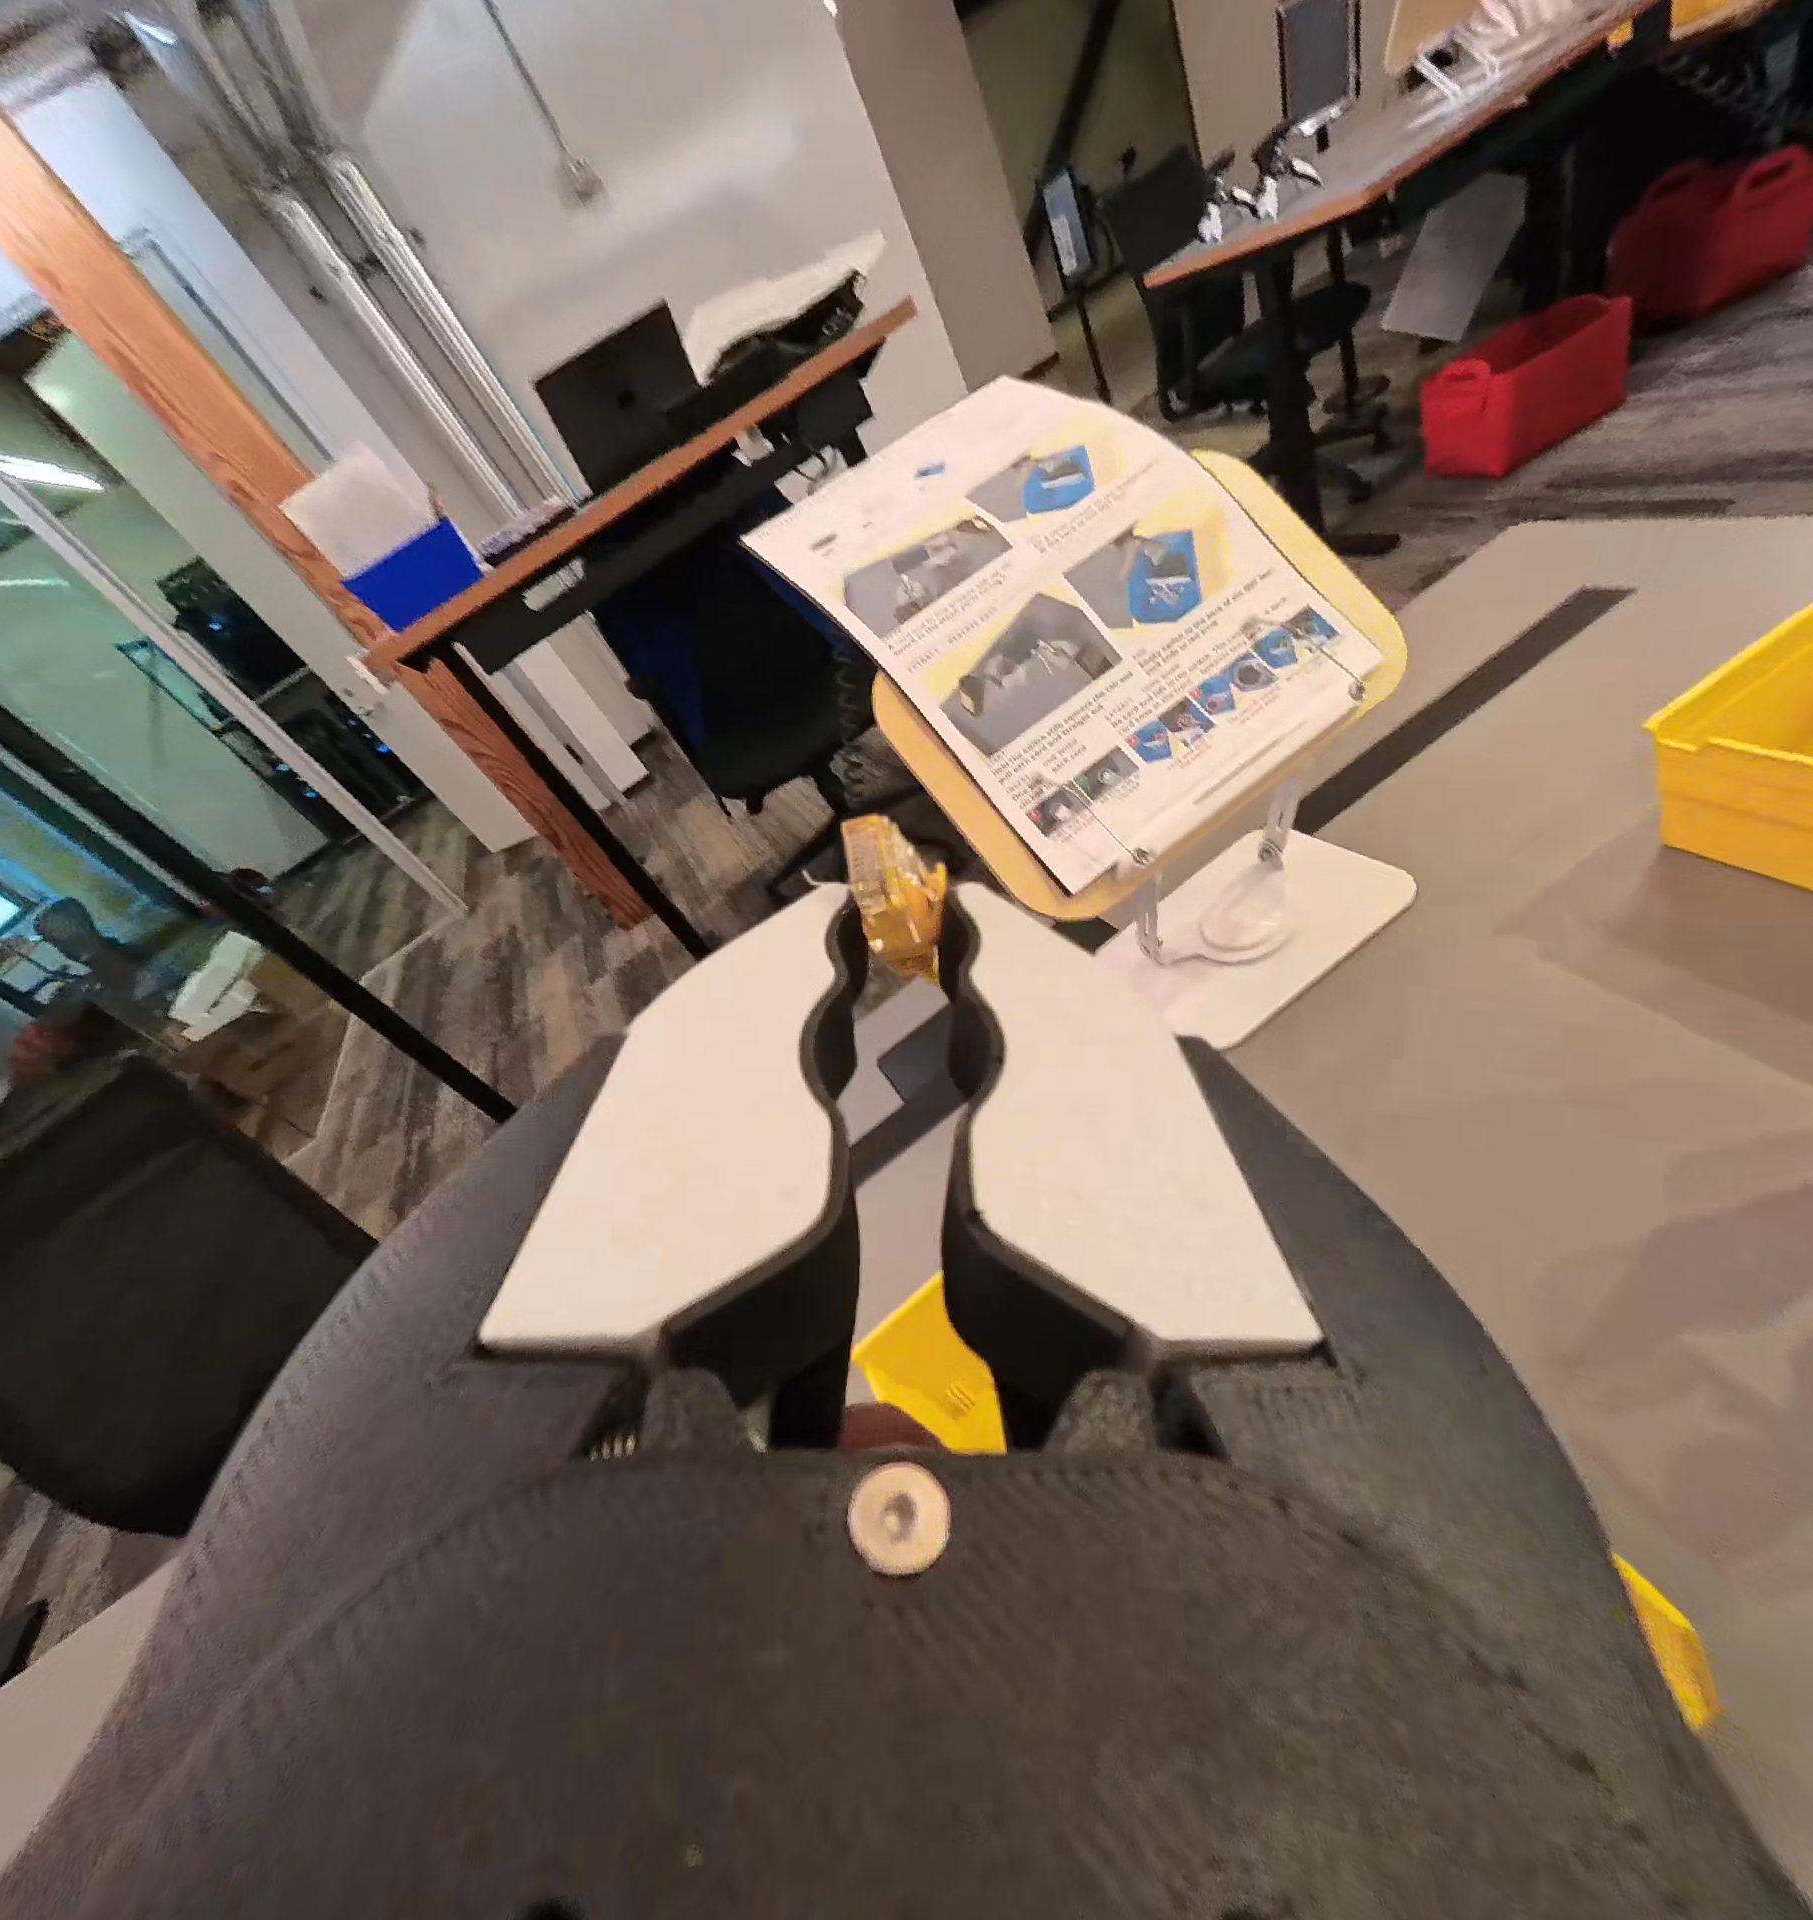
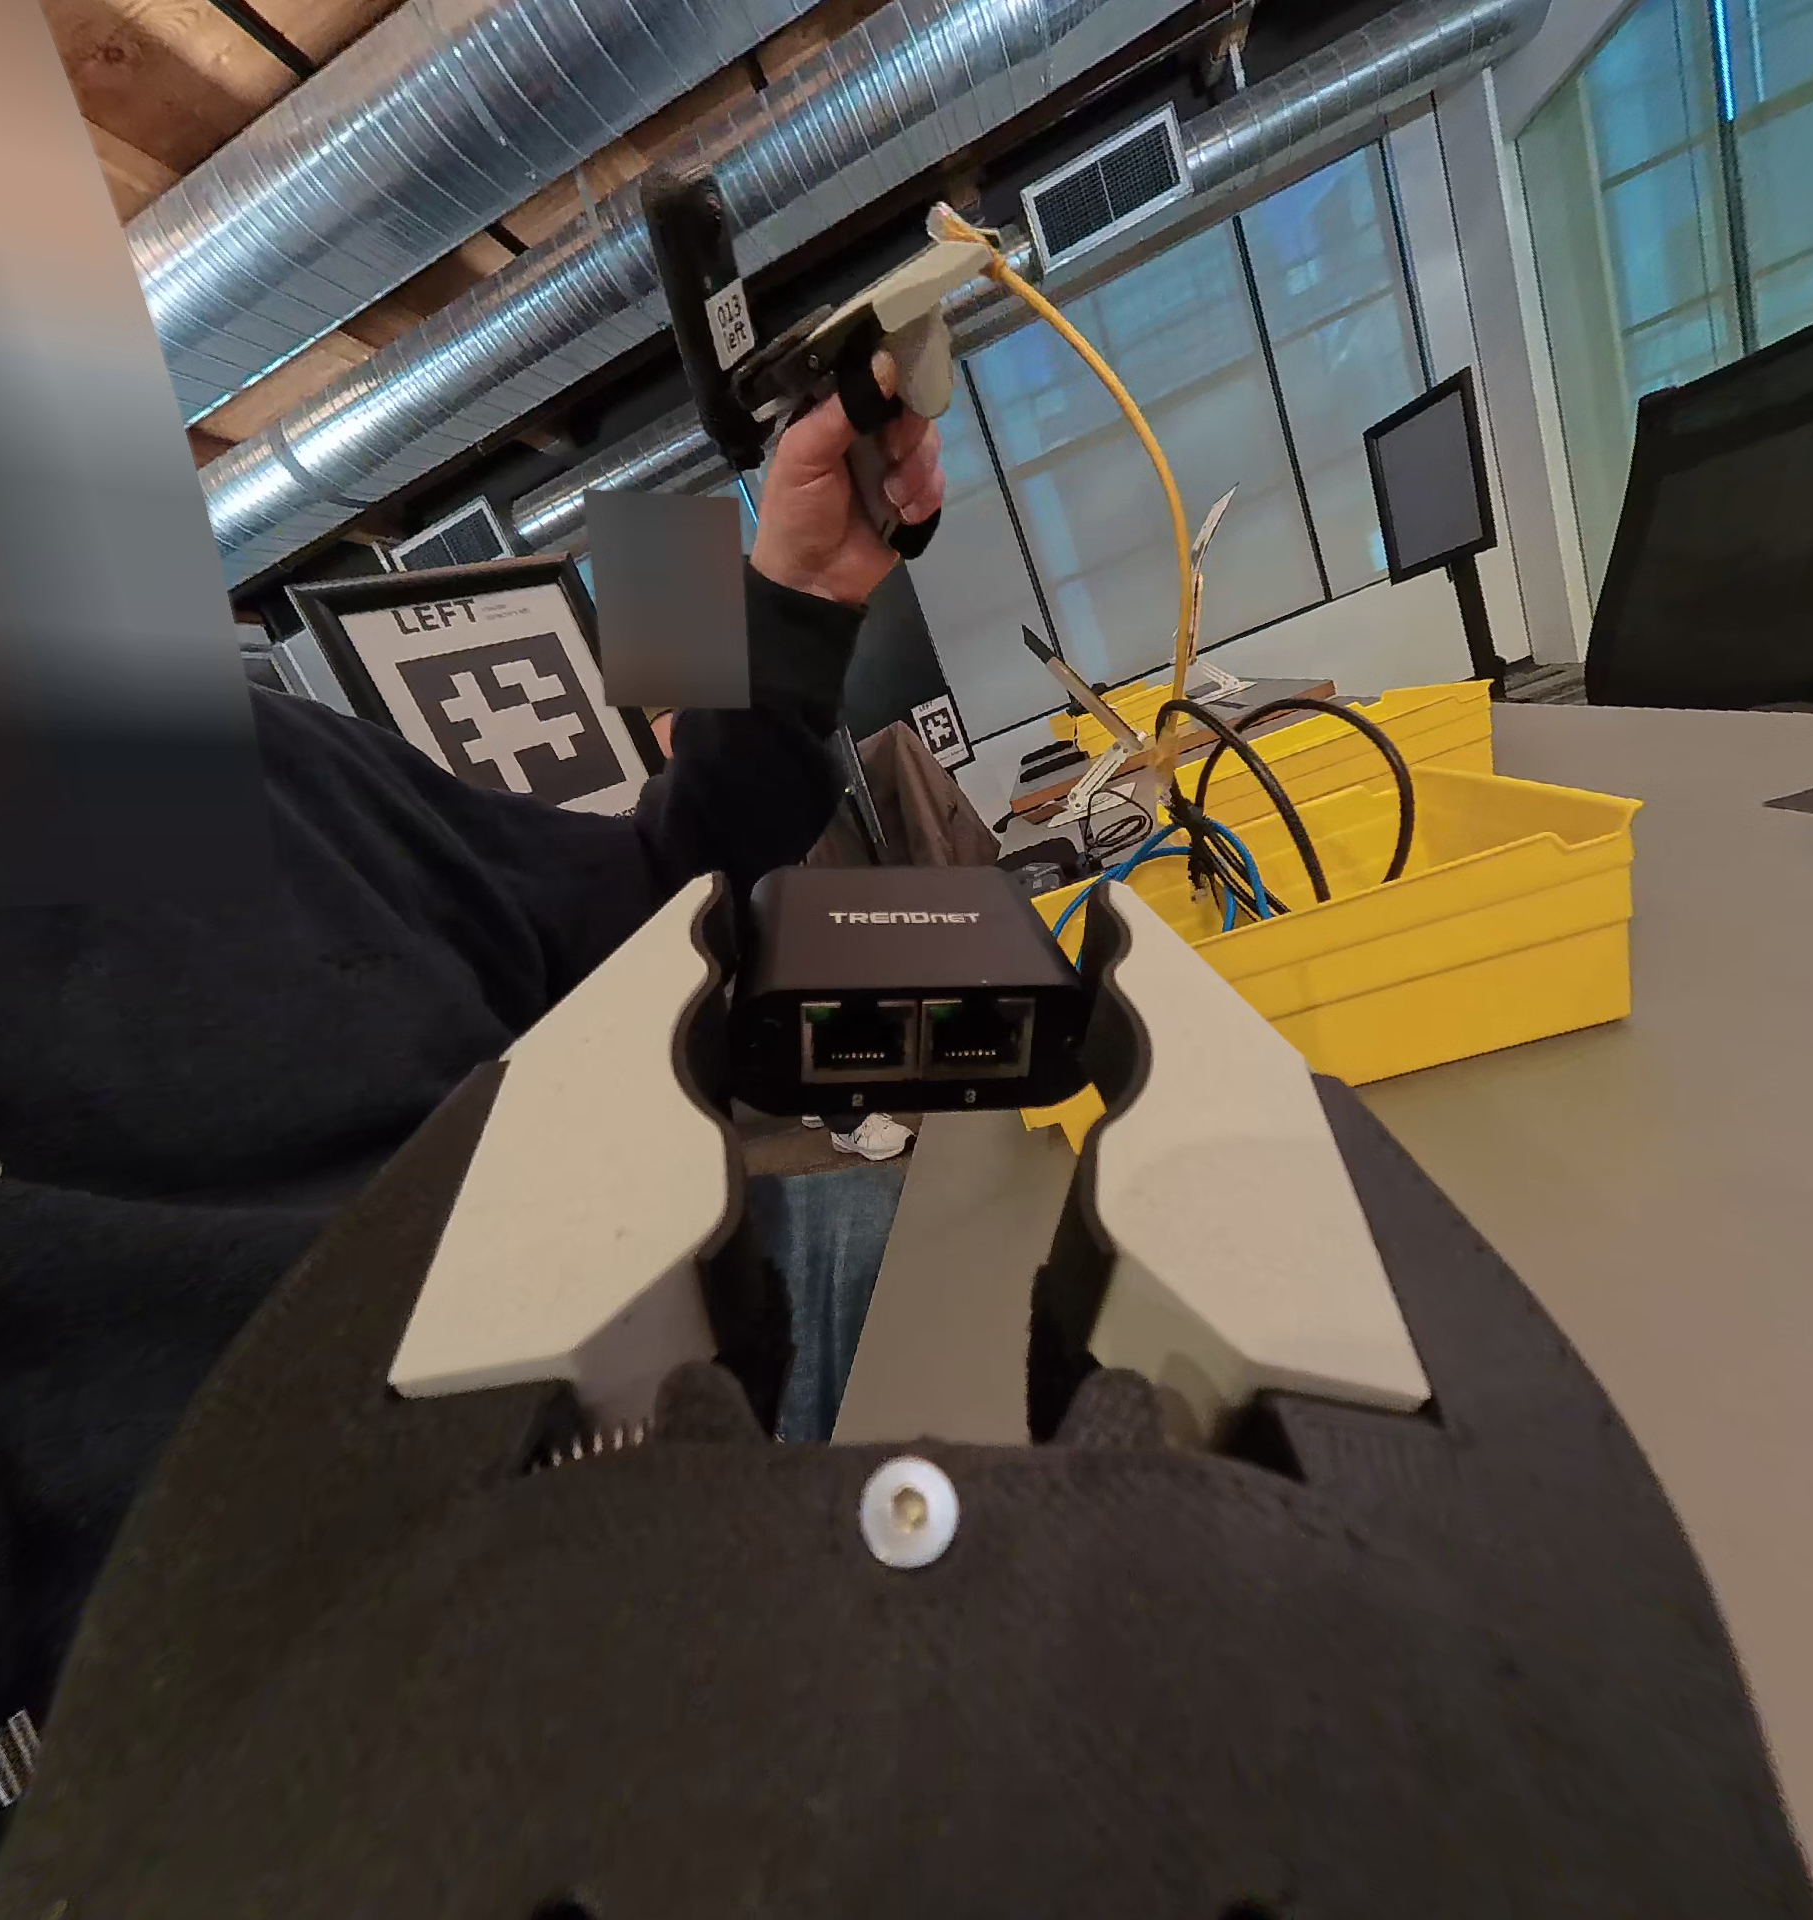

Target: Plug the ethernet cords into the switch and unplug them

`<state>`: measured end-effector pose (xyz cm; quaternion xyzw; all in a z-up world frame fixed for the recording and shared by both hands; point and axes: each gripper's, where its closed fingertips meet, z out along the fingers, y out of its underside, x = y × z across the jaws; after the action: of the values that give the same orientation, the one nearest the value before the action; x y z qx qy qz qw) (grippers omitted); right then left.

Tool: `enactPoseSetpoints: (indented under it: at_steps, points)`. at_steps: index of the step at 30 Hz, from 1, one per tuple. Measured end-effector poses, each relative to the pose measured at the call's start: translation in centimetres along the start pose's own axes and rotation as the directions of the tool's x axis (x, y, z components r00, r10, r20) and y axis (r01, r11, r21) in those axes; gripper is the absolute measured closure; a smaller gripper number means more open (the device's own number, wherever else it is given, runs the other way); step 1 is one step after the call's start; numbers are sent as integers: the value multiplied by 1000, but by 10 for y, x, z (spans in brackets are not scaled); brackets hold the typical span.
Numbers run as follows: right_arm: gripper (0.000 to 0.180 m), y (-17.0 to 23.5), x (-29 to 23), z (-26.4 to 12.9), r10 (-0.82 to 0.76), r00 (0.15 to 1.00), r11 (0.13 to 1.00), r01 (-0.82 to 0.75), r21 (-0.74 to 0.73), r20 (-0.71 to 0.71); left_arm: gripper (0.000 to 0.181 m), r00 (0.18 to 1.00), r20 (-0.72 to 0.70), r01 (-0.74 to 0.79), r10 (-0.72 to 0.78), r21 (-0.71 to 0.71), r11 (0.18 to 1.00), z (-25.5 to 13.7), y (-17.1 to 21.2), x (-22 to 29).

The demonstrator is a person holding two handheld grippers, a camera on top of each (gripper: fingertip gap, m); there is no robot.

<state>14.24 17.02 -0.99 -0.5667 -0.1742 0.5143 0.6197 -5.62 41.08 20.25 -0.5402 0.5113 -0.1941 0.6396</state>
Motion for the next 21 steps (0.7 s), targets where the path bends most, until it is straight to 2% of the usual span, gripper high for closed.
enactPoseSetpoints:
  at_steps: [10,13,17,21]
  points:
    - [113,0,-1,3,-6,1000,1000,6,-4,2,168,995,29,-99,96,115,988,-49,-62,13]
    - [113,-1,-1,2,-18,1000,1000,18,-4,-7,167,991,-64,-112,120,111,987,-42,-70,44]
    - [113,-4,-3,-2,-30,999,1000,30,8,-14,167,953,-263,-147,148,22,989,-7,-56,114]
    - [113,-8,-14,-4,-58,998,998,57,20,7,167,859,-499,-171,113,-71,983,36,-31,191]
